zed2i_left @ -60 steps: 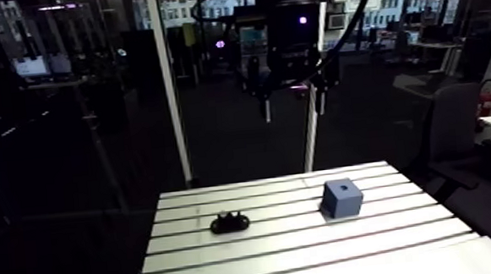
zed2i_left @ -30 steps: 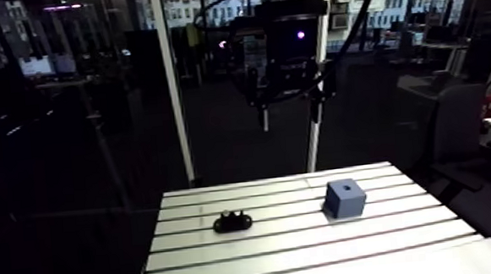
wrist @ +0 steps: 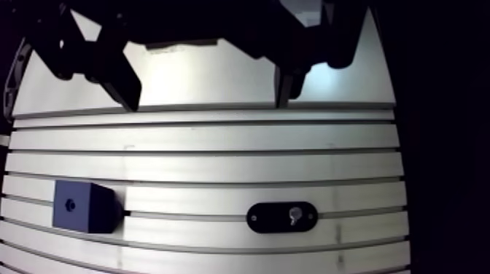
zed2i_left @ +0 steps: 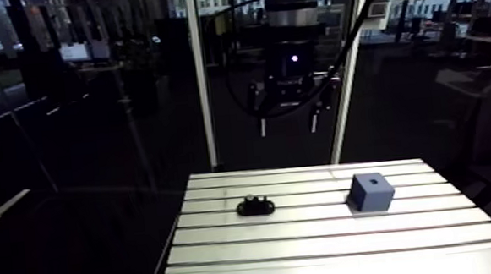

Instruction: Pick up the M10 bolt and insert it into the hex recess until seated.

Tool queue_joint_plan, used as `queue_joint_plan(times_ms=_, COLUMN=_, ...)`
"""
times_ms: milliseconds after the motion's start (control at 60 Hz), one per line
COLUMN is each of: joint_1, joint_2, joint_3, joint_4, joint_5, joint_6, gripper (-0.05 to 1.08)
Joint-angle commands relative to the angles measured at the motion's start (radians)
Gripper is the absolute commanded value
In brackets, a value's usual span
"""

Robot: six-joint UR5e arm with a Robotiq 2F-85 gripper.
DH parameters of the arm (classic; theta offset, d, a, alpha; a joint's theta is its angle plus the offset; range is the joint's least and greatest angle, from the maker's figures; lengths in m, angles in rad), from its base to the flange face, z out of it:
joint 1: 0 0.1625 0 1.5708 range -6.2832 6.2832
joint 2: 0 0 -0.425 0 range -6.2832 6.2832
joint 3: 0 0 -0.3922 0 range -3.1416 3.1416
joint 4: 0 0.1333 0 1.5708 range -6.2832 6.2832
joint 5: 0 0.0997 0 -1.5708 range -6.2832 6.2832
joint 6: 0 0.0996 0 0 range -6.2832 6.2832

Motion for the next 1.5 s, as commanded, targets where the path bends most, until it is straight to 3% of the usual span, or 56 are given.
queue_joint_plan(times_ms=17, joint_1=0.039, joint_2=0.043, joint_3=0.063, joint_4=-0.173, joint_5=0.001, joint_6=0.028, gripper=0.01)
queue_joint_plan(times_ms=133, joint_1=0.055, joint_2=0.073, joint_3=0.082, joint_4=-0.273, joint_5=0.003, joint_6=0.029, gripper=0.01)
queue_joint_plan(times_ms=417, joint_1=0.08, joint_2=0.133, joint_3=0.081, joint_4=-0.329, joint_5=-0.001, joint_6=0.018, gripper=0.03)
queue_joint_plan(times_ms=567, joint_1=0.096, joint_2=0.155, joint_3=0.078, joint_4=-0.35, joint_5=-0.002, joint_6=0.016, gripper=0.18)
queue_joint_plan(times_ms=683, joint_1=0.096, joint_2=0.175, joint_3=0.078, joint_4=-0.356, joint_5=-0.002, joint_6=0.012, gripper=0.38)
queue_joint_plan(times_ms=750, joint_1=0.097, joint_2=0.186, joint_3=0.079, joint_4=-0.365, joint_5=-0.001, joint_6=0.011, gripper=0.44)
queue_joint_plan(times_ms=950, joint_1=0.124, joint_2=0.219, joint_3=0.075, joint_4=-0.378, joint_5=-0.004, joint_6=0.013, gripper=0.46)
queue_joint_plan(times_ms=1067, joint_1=0.13, joint_2=0.244, joint_3=0.073, joint_4=-0.41, joint_5=-0.004, joint_6=0.023, gripper=0.53)
queue_joint_plan(times_ms=1500, joint_1=0.13, joint_2=0.304, joint_3=0.026, joint_4=-0.432, joint_5=-0.006, joint_6=0.03, gripper=0.53)
